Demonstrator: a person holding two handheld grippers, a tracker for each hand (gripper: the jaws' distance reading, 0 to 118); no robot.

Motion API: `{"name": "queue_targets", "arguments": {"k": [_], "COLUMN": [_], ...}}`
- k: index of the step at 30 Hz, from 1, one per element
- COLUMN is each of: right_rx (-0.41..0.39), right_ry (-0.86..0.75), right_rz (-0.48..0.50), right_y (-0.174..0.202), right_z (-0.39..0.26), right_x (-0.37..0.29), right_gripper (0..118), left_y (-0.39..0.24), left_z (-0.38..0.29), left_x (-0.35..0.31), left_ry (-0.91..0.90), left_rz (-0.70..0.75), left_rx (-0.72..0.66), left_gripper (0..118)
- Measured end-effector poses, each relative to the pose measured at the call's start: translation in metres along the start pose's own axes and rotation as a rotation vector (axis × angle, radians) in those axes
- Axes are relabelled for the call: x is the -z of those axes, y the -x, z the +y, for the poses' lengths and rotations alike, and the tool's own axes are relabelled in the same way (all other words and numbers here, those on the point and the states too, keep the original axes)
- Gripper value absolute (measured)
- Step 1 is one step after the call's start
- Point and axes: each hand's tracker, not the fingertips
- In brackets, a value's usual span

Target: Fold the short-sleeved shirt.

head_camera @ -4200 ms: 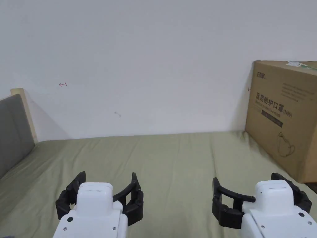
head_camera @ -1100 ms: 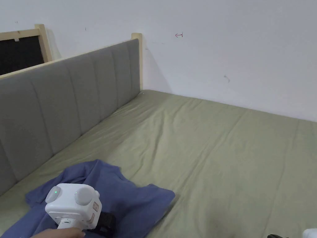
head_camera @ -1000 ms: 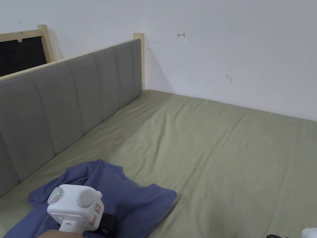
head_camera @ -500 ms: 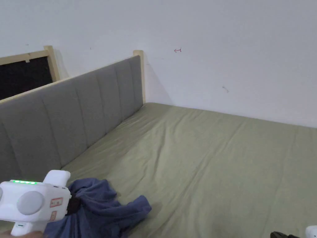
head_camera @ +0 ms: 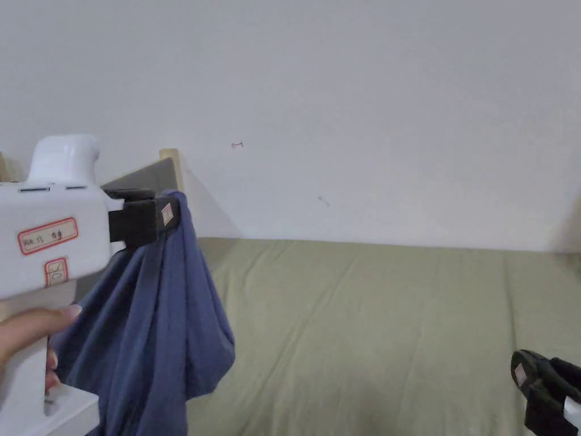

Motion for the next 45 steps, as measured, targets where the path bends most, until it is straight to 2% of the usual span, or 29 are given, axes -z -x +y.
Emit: {"name": "queue_targets", "arguments": {"k": [4, 8, 11, 15, 19, 20, 21, 22, 23, 26, 29, 31, 33, 34, 35, 36, 37, 39, 41, 43, 45], "right_rx": [0.032, 0.06, 0.069, 0.065, 0.105, 0.109, 0.113, 0.117, 0.122, 0.129, 0.121, 0.104, 0.087, 0.081, 0.075, 0.068, 0.059, 0.045, 0.04, 0.036, 0.036], "right_ry": [-0.036, -0.037, -0.008, 0.136, 0.229, 0.244, 0.258, 0.266, 0.271, 0.274, 0.248, 0.214, 0.158, 0.119, 0.078, 0.033, -0.007, -0.053, -0.069, -0.083, -0.106], "right_rz": [-0.093, -0.167, -0.209, -0.288, -0.289, -0.289, -0.288, -0.285, -0.282, -0.272, -0.252, -0.241, -0.233, -0.233, -0.233, -0.231, -0.232, -0.236, -0.238, -0.256, -0.278], "right_y": [-0.033, -0.063, -0.084, -0.105, -0.117, -0.119, -0.119, -0.118, -0.118, -0.112, -0.103, -0.094, -0.086, -0.082, -0.078, -0.074, -0.07, -0.065, -0.06, -0.056, -0.053], "right_z": [0.009, 0.002, -0.013, -0.046, -0.072, -0.076, -0.08, -0.082, -0.083, -0.082, -0.072, -0.062, -0.052, -0.048, -0.045, -0.042, -0.041, -0.04, -0.04, -0.041, -0.043], "right_x": [-0.025, -0.043, -0.047, -0.038, -0.031, -0.029, -0.027, -0.025, -0.024, -0.02, -0.017, -0.016, -0.018, -0.02, -0.023, -0.026, -0.028, -0.03, -0.031, -0.03, -0.031], "right_gripper": [0, 0, 0, 0, 0, 0, 0, 0, 0, 0, 0, 0, 0, 0, 0, 0, 0, 0, 0, 0, 0], "left_y": [-0.071, -0.131, -0.169, -0.196, -0.19, -0.188, -0.185, -0.181, -0.178, -0.157, -0.128, -0.106, -0.09, -0.083, -0.078, -0.072, -0.068, -0.061, -0.055, -0.051, -0.056], "left_z": [0.016, -0.013, -0.072, -0.174, -0.252, -0.262, -0.272, -0.279, -0.282, -0.268, -0.233, -0.206, -0.183, -0.177, -0.172, -0.171, -0.173, -0.181, -0.195, -0.208, -0.216], "left_x": [0.047, 0.123, 0.192, 0.265, 0.289, 0.289, 0.29, 0.289, 0.284, 0.276, 0.256, 0.235, 0.201, 0.183, 0.164, 0.145, 0.127, 0.1, 0.074, 0.055, 0.042], "left_ry": [0.028, 0.211, 0.455, 0.818, 1.044, 1.067, 1.098, 1.118, 1.113, 1.097, 0.985, 0.854, 0.664, 0.577, 0.499, 0.419, 0.346, 0.262, 0.173, 0.069, -0.016], "left_rz": [-0.238, -0.345, -0.385, -0.411, -0.419, -0.419, -0.413, -0.412, -0.42, -0.398, -0.359, -0.311, -0.246, -0.221, -0.227, -0.224, -0.195, -0.108, -0.016, -0.004, 0.055], "left_rx": [-0.045, -0.039, -0.019, -0.059, -0.289, -0.312, -0.324, -0.329, -0.326, -0.321, -0.351, -0.341, -0.267, -0.226, -0.176, -0.125, -0.079, -0.061, -0.128, -0.224, -0.2], "left_gripper": [1, 1, 1, 1, 6, 18, 42, 88, 105, 102, 102, 102, 102, 98, 92, 77, 47, 2, 1, 1, 1]}}
